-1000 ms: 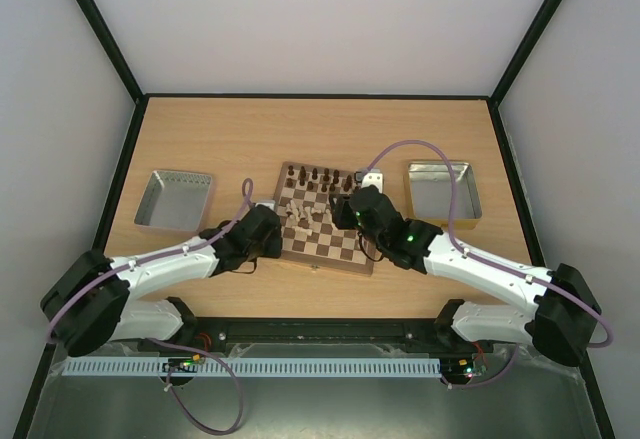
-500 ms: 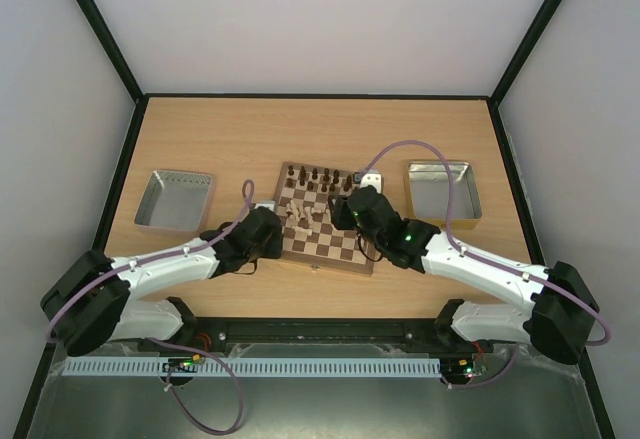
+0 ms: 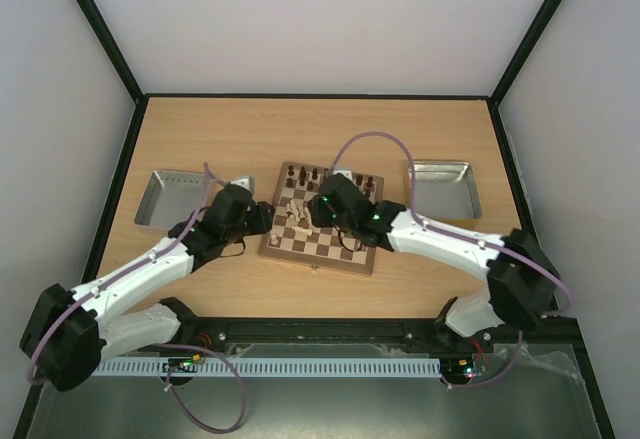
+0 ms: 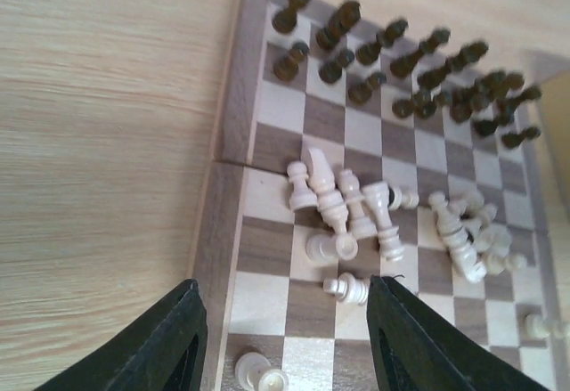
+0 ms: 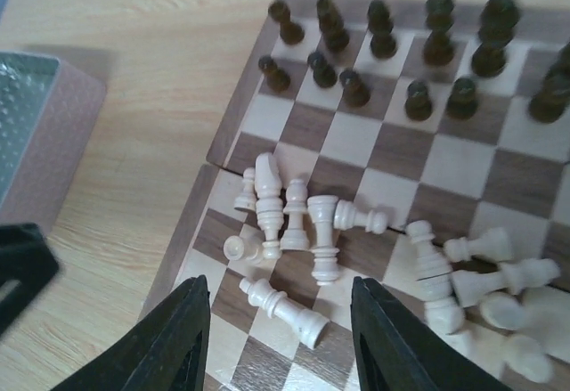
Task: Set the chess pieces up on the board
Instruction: Pick up the chess piece from the chessboard.
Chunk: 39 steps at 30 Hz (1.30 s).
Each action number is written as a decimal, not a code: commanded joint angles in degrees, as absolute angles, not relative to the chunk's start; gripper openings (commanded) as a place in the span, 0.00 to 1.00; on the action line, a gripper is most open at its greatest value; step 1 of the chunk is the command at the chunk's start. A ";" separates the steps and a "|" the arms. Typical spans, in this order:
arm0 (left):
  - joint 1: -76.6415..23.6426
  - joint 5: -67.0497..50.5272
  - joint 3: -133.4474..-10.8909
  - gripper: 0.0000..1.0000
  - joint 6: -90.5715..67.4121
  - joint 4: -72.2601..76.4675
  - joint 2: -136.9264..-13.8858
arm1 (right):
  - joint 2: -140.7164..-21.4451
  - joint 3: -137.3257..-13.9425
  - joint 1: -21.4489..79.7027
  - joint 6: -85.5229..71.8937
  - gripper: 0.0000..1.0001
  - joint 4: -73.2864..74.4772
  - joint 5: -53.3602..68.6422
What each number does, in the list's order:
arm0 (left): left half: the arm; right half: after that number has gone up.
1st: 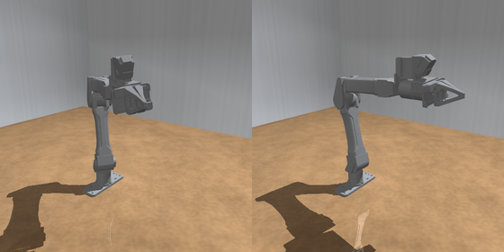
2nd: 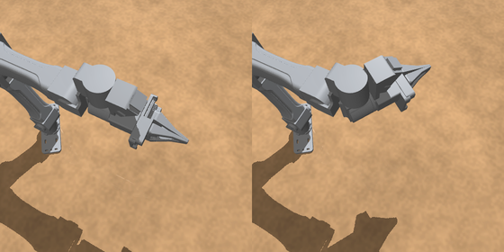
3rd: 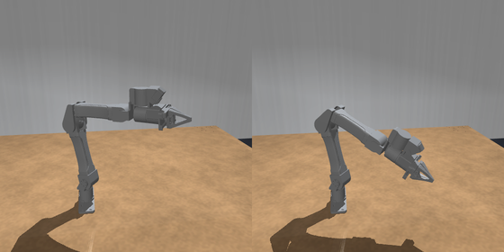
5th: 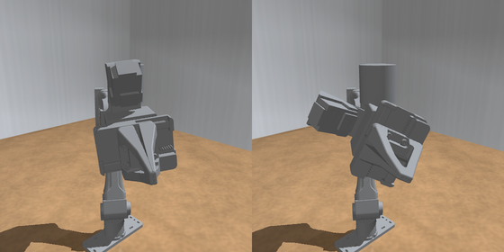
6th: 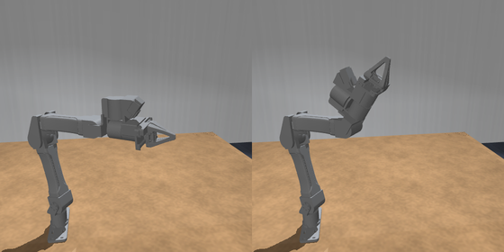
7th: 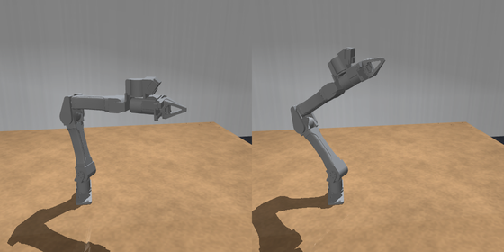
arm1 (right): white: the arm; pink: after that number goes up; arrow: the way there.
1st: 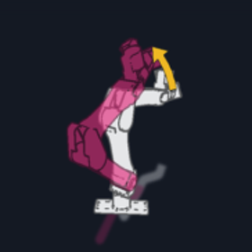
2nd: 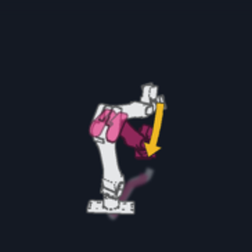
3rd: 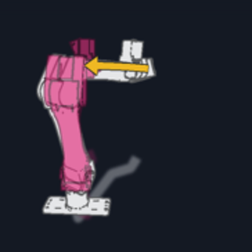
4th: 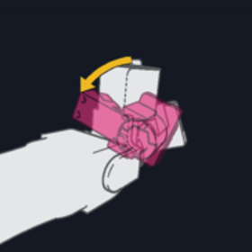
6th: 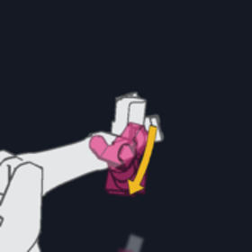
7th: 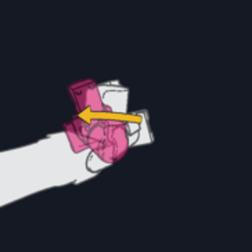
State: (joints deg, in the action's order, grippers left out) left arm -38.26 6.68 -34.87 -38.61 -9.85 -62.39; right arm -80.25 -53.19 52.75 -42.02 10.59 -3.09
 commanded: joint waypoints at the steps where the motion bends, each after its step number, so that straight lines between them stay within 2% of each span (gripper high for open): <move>1: -32.69 0.40 -34.10 0.52 -41.18 -10.72 -58.49 | -87.41 -58.32 53.06 -41.33 0.41 16.93 1.96; 12: -21.64 -9.04 -27.96 0.52 -42.80 -9.91 -56.45 | -100.36 -68.83 56.79 -39.89 0.40 21.33 1.95; 32: -20.48 -10.41 -26.71 0.52 -42.06 -9.32 -56.57 | -110.23 -77.67 57.38 -41.49 0.25 24.62 -4.08; 39: -20.39 -10.67 -26.87 0.52 -42.01 -9.39 -56.43 | -110.86 -78.46 57.33 -41.55 0.16 24.88 -5.08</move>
State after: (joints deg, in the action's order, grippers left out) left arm -20.80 -10.07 -27.18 -42.44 -9.72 -56.71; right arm -109.95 -76.44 57.08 -41.23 22.98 -2.59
